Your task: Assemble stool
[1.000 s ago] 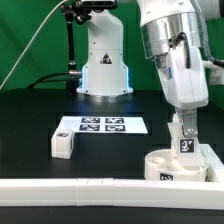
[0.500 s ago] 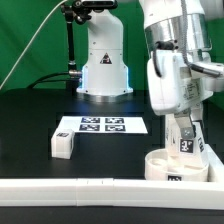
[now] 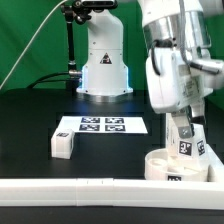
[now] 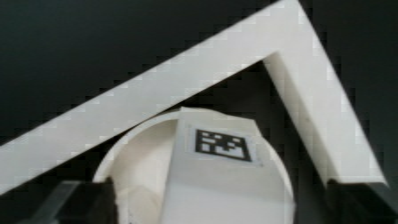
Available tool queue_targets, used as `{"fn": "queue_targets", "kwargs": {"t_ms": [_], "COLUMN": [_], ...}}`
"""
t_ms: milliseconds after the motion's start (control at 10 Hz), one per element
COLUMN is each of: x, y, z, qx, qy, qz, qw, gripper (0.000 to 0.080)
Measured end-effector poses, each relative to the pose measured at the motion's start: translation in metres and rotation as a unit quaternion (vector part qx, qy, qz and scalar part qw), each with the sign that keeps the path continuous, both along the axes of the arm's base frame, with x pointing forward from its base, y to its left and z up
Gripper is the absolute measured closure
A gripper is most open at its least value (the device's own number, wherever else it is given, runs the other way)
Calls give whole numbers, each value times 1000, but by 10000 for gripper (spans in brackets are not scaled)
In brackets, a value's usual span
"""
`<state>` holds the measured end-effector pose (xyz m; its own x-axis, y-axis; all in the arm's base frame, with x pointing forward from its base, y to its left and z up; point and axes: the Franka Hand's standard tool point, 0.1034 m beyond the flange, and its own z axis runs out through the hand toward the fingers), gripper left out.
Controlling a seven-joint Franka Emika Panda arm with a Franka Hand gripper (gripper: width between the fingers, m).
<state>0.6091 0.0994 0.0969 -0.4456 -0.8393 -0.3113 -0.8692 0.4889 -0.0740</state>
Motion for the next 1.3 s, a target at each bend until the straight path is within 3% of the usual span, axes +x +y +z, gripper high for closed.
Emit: {"fn": "queue_targets", "kwargs": {"t_ms": [200,500,700,900,1300], "x": [3,2,5,8,11], "y": [4,3,2,3,0], "z": [16,12,18,18,18], "qx": [4,-14,-36,-39,-64], "qy": [-11,-26,-41,-53,-88], "qz": [17,90,270,395,514], "qw": [1000,995,961,916,851], "gripper": [153,151,151,151,151]}}
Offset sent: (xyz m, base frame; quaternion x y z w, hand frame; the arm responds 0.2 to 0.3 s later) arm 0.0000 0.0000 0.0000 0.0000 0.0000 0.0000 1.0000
